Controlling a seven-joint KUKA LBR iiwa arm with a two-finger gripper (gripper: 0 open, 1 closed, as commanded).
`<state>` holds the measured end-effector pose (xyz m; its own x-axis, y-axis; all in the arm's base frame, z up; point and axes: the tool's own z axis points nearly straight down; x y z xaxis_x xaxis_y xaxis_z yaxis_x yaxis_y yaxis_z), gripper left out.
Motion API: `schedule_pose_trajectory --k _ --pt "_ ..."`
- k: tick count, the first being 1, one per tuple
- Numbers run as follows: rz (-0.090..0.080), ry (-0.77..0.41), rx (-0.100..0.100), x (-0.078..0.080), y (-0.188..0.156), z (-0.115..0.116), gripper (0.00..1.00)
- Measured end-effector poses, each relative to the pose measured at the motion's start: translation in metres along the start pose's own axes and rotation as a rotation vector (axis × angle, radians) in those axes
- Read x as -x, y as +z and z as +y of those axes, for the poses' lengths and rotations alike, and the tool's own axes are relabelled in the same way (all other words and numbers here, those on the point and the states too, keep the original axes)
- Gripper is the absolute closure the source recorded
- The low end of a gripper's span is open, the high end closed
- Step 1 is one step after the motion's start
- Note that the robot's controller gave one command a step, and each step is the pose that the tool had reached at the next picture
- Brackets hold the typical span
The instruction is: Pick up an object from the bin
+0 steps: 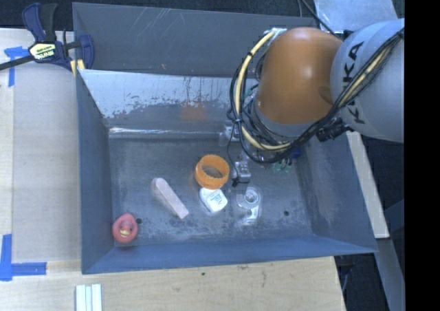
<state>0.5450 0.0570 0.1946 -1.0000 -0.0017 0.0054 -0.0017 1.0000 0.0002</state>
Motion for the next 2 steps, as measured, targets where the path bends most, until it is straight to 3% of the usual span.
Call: schedule_pose_trajectory --k 1,2 --pt "-0.009 0.002 0.000 0.002 -0.005 0.000 0.00" --pt "-0.004 0.265 0.000 0.054 0.034 -0.014 0.00"
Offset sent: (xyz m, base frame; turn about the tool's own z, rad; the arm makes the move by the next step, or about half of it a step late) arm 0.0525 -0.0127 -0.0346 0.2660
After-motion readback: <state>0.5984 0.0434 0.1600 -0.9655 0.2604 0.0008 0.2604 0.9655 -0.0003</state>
